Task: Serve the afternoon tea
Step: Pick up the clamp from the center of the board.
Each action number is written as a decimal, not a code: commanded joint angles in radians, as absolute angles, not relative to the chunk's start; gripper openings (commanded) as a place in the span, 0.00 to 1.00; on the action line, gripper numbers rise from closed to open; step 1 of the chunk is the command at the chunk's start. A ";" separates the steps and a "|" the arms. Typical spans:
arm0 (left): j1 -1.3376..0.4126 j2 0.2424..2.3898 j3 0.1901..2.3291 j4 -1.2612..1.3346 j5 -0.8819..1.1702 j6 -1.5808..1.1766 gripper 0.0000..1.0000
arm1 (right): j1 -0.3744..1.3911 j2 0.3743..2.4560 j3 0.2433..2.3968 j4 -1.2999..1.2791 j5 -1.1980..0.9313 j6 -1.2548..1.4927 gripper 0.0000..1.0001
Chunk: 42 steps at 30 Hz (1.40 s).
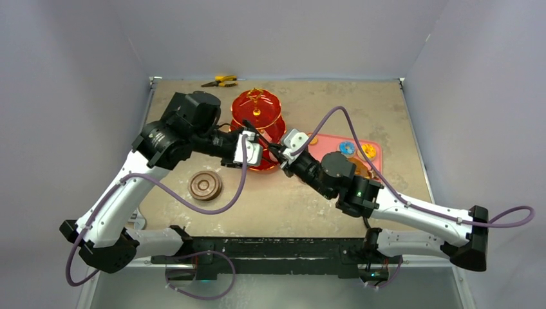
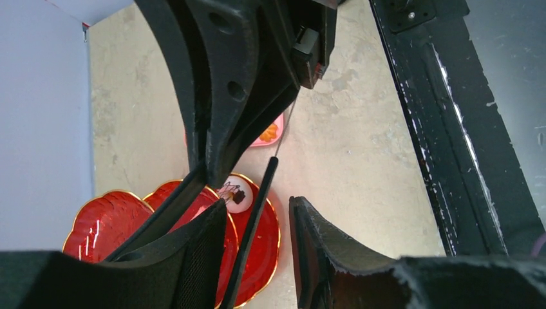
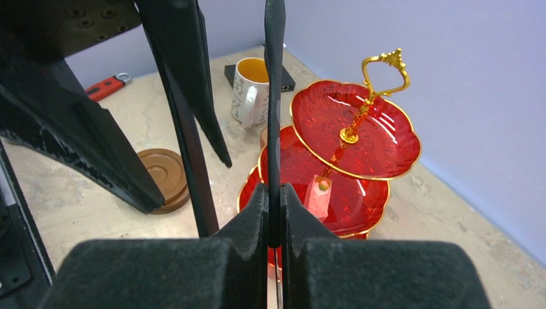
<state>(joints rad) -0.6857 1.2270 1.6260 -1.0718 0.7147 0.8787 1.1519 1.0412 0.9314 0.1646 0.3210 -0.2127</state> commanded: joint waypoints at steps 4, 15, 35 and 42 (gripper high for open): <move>-0.759 1.253 1.653 -1.128 0.607 0.942 0.39 | 1.155 1.051 1.043 0.202 0.285 -0.236 0.00; -0.831 1.291 1.673 -1.128 0.532 0.943 0.35 | 1.155 1.128 1.139 0.148 0.339 -0.231 0.00; -0.889 1.265 1.690 -1.146 0.457 0.946 0.00 | 0.909 1.133 1.175 0.205 0.391 -0.159 0.00; -0.889 1.251 1.670 -1.146 0.418 0.953 0.00 | 0.833 1.090 1.157 0.161 0.325 -0.137 0.00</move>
